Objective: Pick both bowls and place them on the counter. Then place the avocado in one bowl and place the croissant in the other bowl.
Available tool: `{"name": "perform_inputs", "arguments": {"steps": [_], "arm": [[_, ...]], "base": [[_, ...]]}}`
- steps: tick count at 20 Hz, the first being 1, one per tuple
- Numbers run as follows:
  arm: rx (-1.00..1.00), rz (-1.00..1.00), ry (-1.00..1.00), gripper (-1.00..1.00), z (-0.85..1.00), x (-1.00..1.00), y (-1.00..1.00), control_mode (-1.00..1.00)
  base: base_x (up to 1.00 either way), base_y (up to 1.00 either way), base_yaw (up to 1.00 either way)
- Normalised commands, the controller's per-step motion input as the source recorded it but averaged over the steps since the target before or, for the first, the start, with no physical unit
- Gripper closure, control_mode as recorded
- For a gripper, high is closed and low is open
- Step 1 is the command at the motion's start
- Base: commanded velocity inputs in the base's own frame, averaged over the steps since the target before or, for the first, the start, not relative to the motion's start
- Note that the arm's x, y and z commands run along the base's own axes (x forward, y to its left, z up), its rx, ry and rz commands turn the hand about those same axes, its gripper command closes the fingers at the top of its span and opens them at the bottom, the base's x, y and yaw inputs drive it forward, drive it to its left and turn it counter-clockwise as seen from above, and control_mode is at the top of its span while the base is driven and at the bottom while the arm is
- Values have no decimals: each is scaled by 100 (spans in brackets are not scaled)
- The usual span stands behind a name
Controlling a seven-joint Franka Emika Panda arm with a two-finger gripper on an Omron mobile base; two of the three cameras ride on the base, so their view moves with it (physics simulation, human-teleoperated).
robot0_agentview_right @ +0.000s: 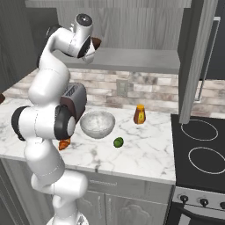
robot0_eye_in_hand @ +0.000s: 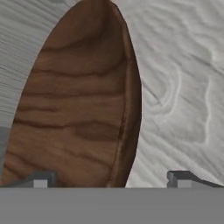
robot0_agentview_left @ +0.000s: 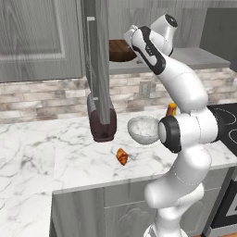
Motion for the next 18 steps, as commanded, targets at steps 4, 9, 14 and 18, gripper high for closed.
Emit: {"name": "perform_inputs", "arguments": {"steps": [4, 9, 14, 18], "arm": [[0, 0, 0, -100, -3, 25, 1, -100], [0, 0, 0, 100, -23, 15, 14, -100], [-2, 0, 0, 100, -22, 3, 13, -100], [0, 0, -1, 100, -5, 0, 0, -100]], "base": [[0, 0, 0], [0, 0, 0], [0, 0, 0], [0, 0, 0]]}}
